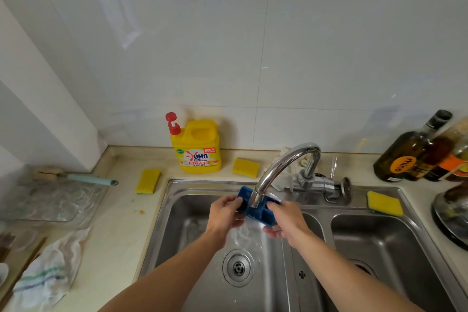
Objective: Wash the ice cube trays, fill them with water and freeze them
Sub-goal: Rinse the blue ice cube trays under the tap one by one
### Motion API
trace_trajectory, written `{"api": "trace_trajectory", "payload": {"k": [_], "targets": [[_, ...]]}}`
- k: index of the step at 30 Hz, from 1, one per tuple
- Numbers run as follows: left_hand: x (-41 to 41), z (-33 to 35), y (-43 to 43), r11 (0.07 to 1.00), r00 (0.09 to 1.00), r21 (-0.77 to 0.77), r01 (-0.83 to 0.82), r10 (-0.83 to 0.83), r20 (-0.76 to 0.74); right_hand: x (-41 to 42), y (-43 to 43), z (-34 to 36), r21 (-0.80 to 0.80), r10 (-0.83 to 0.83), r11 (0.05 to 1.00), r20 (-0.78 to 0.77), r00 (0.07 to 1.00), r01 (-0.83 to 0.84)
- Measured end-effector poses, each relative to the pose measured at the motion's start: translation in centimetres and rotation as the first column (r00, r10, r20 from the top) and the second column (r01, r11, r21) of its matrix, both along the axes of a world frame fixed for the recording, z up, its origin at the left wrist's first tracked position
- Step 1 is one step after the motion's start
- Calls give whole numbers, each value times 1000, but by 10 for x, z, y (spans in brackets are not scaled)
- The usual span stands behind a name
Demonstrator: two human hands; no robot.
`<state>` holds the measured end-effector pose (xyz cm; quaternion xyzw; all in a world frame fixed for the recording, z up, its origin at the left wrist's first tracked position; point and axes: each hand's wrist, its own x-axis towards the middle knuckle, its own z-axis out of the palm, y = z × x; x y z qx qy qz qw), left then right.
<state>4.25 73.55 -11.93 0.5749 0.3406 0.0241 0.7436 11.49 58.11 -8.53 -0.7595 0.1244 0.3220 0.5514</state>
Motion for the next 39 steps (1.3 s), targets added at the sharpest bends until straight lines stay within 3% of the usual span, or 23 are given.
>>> {"api": "trace_trajectory", "payload": {"k": [7, 20, 27, 34, 39], "targets": [[-5, 9, 21, 973, 996, 221, -73, 61, 62, -13, 18, 3, 244, -18, 967, -232, 973, 77], [-1, 9, 21, 939, 992, 322, -123, 108, 65, -7, 17, 8, 324, -63, 931, -308, 949, 167], [1, 0, 15, 946, 995, 307, -104, 101, 26, -7, 6, 3, 275, -43, 955, -252, 967, 114], [1, -11, 0, 996, 997, 79, 42, -36, -75, 0, -16, 6, 75, -9, 997, -34, 999, 11], [-3, -15, -13, 992, 978, -2, 125, -124, -170, 2, -32, 6, -32, 36, 999, 19, 999, -36]]}}
